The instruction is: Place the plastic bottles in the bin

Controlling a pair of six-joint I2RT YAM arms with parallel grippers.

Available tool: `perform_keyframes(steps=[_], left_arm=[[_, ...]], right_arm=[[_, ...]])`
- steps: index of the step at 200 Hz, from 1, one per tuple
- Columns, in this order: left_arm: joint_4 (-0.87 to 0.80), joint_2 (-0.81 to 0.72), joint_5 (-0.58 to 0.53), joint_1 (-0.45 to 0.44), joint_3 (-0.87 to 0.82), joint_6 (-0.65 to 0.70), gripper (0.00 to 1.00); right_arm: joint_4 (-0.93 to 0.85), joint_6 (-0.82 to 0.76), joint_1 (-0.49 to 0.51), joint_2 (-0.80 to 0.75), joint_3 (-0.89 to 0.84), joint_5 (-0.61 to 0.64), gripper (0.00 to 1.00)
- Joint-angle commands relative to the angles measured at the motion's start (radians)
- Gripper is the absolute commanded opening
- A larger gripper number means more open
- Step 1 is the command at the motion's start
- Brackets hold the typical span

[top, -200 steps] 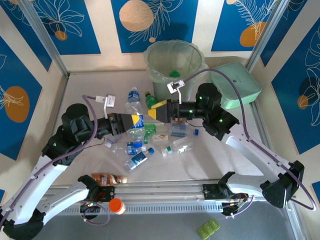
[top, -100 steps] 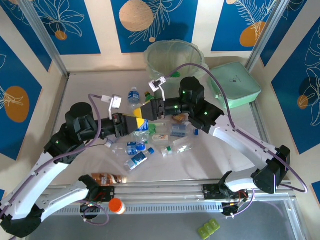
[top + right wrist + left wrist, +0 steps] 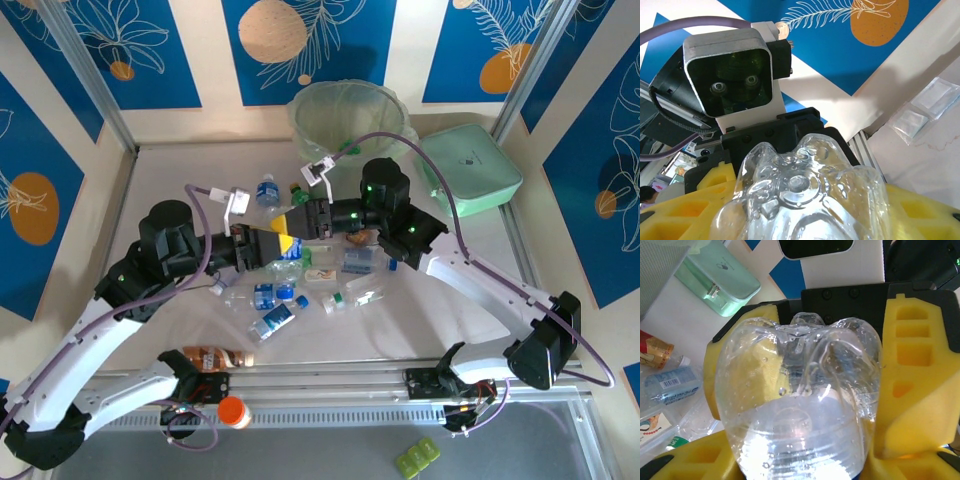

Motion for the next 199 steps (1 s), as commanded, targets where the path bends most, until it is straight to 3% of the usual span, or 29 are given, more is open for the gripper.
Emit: perform_keyframes(steps=[1, 15, 44, 81, 103, 123, 171, 199], left_arm=[[-0.005, -0.020, -0.002, -0.009, 0.035, 0.012, 0.60], [-0.017, -0.026, -0.018, -0.008, 0.044, 0.015, 0.72], [-0.059, -0.046, -0.067, -0.007, 0.082, 0.037, 0.85], [-0.197, -0.071, -0.257, -0.007, 0.155, 0.109, 0.86], [-0.296, -0.088, -0.418, -0.007, 0.180, 0.142, 0.86], [-0.352, -0.091, -0.493, -0.007, 0.192, 0.154, 0.85], [-0.422, -0.082, -0.537, -0.007, 0.196, 0.175, 0.84], [-0.384, -0.105, -0.505, -0.007, 0.154, 0.156, 0.84]], right_arm=[[0.004, 0.021, -0.007, -0.048, 0.003, -0.017, 0.51], [-0.011, 0.015, -0.020, -0.058, 0.006, -0.005, 0.50], [-0.069, -0.013, -0.077, -0.076, 0.026, 0.025, 0.48], [-0.223, -0.097, -0.203, -0.066, 0.121, 0.115, 0.46], [-0.414, -0.177, -0.281, -0.001, 0.293, 0.216, 0.45], [-0.480, -0.218, -0.346, 0.066, 0.418, 0.296, 0.44], [-0.580, -0.357, -0.455, 0.332, 0.751, 0.502, 0.44], [-0.702, -0.464, -0.479, 0.541, 0.995, 0.607, 0.44]])
